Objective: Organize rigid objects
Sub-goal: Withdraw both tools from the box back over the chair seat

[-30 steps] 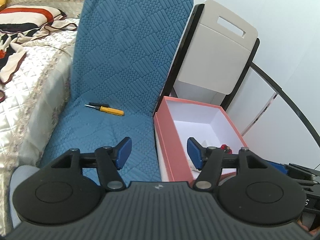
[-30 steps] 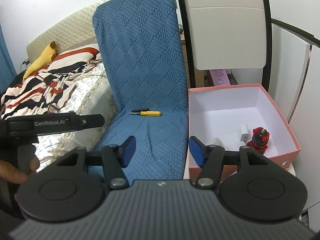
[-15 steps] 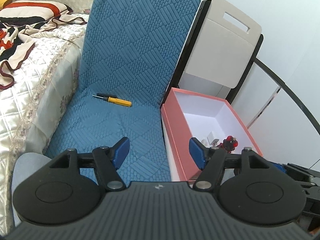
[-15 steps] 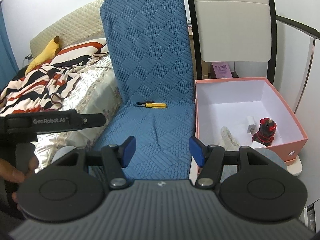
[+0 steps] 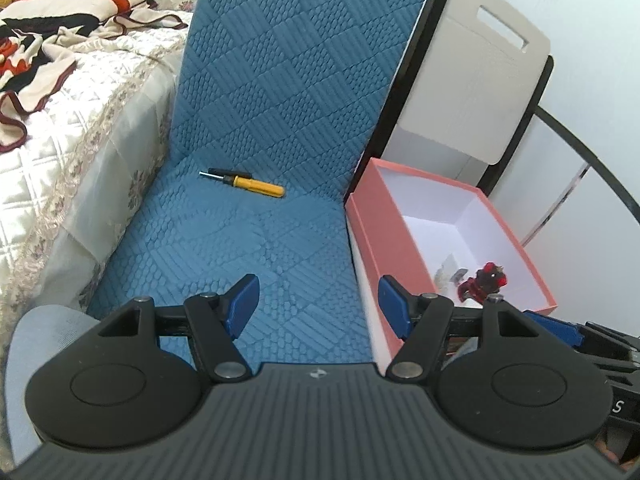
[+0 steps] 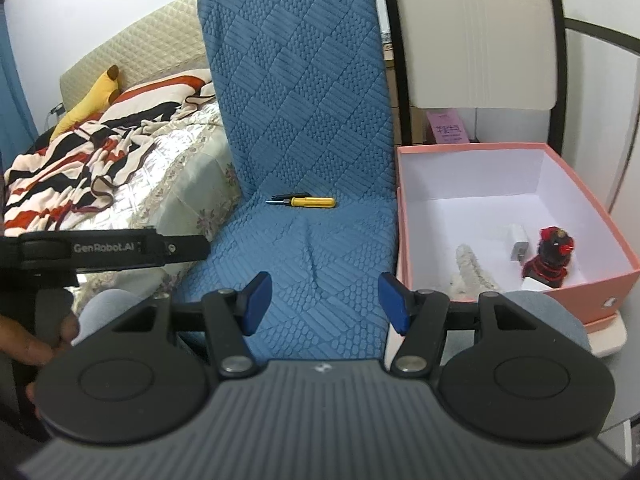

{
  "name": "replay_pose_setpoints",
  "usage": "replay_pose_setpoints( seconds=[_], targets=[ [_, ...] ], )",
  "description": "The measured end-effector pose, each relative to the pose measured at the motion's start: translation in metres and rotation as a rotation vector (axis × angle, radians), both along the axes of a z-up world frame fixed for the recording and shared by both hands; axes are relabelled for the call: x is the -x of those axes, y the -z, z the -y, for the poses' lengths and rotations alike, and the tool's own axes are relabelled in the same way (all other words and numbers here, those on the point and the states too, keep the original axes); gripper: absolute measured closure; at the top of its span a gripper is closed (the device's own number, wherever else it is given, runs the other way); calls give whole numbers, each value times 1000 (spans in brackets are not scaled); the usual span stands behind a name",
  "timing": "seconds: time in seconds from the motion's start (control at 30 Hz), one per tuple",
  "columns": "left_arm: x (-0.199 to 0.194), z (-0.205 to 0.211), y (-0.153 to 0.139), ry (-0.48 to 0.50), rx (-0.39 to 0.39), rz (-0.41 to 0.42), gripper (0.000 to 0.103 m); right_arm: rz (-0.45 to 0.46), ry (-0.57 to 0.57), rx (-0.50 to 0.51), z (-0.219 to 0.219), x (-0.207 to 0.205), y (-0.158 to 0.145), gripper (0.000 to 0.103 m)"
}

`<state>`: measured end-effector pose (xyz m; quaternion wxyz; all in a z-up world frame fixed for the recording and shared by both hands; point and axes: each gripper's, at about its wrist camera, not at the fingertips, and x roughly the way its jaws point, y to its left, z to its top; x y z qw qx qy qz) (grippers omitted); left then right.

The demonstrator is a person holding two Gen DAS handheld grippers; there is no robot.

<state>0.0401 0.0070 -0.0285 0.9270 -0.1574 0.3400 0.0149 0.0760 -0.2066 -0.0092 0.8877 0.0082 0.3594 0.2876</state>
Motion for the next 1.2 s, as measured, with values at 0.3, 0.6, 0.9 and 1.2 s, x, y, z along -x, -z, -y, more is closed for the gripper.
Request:
replay_pose_setpoints(
  seconds=[0.3,0.6,0.9,1.2],
  targets=[
    [-26,-14,31,-2,-10,-21,32,32,-30,9,-24,-14,25,42],
    [-91,-36,77,-5,-40,-10,27,35,-38,25,-39,-44,50,42],
    [-149,-65,87,2,-25,3,20,1,-3,13,-59,-85,73,20],
    [-206,-111,101,-44,-50,-36,20,-2,-62,38,-92,-127,90,16]
  ],
)
